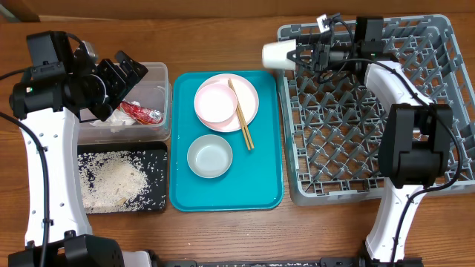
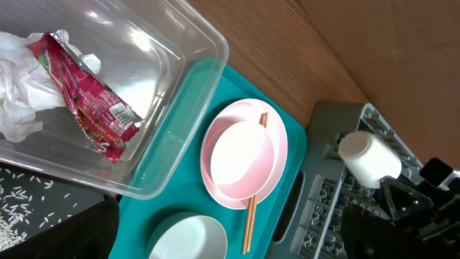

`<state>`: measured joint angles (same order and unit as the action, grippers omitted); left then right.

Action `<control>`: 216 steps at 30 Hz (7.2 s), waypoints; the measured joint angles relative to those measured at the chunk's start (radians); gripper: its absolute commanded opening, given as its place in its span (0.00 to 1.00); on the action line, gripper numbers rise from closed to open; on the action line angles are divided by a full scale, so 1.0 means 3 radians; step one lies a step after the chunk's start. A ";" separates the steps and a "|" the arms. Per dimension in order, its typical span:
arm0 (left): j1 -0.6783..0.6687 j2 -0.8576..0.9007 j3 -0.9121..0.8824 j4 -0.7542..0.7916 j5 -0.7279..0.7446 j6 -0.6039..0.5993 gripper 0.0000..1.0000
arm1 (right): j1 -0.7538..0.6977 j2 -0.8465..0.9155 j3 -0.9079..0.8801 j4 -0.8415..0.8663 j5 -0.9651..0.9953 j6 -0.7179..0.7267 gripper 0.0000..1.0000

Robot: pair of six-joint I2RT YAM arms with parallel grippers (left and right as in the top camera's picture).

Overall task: Sort waste into correct bins and load items into the dishwasher
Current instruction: 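Set the cup upside down in the rack's top-left corner and release, then move the right gripper back to the chopsticks on the teal tray, then grasp a wooden chopstick with the right gripper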

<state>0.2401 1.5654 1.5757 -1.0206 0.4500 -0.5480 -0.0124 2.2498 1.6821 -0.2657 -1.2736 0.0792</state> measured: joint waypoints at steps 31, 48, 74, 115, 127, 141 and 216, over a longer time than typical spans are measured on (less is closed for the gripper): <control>0.0000 0.0000 -0.0001 0.0000 0.0000 0.0000 1.00 | -0.0240 0.0001 0.0000 -0.0562 0.0375 -0.0003 0.04; 0.0000 0.0000 0.0000 0.0000 0.0000 0.0000 1.00 | 0.0203 -0.1008 0.0278 -0.1312 0.2630 0.0317 0.36; 0.0000 0.0000 -0.0001 0.0000 0.0001 0.0000 1.00 | 0.1050 -0.0374 0.0514 0.0004 0.4447 -0.0506 0.04; 0.0000 0.0000 -0.0001 0.0000 0.0001 0.0000 1.00 | 0.0982 -0.0448 0.0514 -0.1424 0.4510 -0.0512 0.04; 0.0000 0.0000 -0.0001 -0.0001 0.0010 0.0000 1.00 | 0.0985 -0.1113 0.0514 -0.2792 0.3986 -0.0515 0.07; 0.0000 0.0000 -0.0001 0.0000 0.0010 0.0000 1.00 | 0.1176 -0.1106 0.0374 -0.3030 0.2986 -0.0228 0.11; 0.0000 0.0000 -0.0001 0.0000 0.0010 0.0000 1.00 | 0.2094 -0.0851 -0.0940 -0.1601 0.4158 0.0870 0.28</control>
<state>0.2401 1.5654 1.5753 -1.0206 0.4530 -0.5480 0.6159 1.9945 1.4002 -0.7460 -0.0261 0.3401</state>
